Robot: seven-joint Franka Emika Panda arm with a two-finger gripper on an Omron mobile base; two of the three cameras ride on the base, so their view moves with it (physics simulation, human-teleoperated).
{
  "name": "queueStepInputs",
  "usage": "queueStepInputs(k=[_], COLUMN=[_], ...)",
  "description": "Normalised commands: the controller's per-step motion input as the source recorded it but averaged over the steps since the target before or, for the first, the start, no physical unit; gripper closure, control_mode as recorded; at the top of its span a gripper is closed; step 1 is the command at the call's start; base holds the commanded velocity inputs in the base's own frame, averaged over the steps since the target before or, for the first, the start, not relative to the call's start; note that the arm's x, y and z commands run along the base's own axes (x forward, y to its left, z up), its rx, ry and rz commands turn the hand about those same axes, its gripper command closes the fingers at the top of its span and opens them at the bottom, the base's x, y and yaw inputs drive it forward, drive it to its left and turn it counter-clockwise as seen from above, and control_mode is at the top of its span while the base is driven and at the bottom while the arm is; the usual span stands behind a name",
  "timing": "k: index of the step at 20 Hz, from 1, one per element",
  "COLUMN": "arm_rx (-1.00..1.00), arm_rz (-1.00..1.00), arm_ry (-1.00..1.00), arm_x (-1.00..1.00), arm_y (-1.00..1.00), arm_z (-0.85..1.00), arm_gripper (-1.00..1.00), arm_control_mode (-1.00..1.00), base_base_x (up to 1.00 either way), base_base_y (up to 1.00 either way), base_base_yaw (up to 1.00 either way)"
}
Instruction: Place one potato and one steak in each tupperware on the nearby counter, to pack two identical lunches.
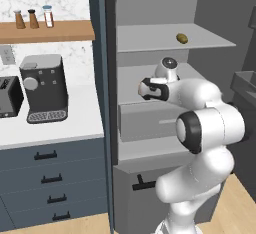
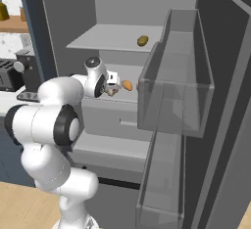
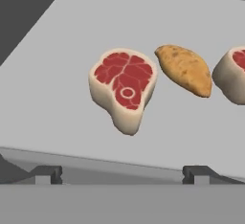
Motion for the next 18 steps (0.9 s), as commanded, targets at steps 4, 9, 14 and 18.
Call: queueStepInputs(k=[4,9,14,18], arm_rx=[0.0,0.0,0.0,0.0], arm_rz=[0.0,0.0,0.0,0.0], arm_ry=[0.0,0.0,0.03,0.04], arm_x=[0.22,0.28,0.19,0.08], arm_y=[-0.02,-0.01,0.0,0.0], arm_z=[-0.19,-0.19,-0.24,-0.23], arm_gripper=[-1.0,-1.0,-1.0,-1.0], arm_control_mode=[-1.0,-1.0,-1.0,-1.0], base_base_x=[0.0,0.0,0.0,0.0], base_base_y=[0.0,0.0,0.0,0.0], base_base_yaw=[0.0,0.0,0.0,0.0])
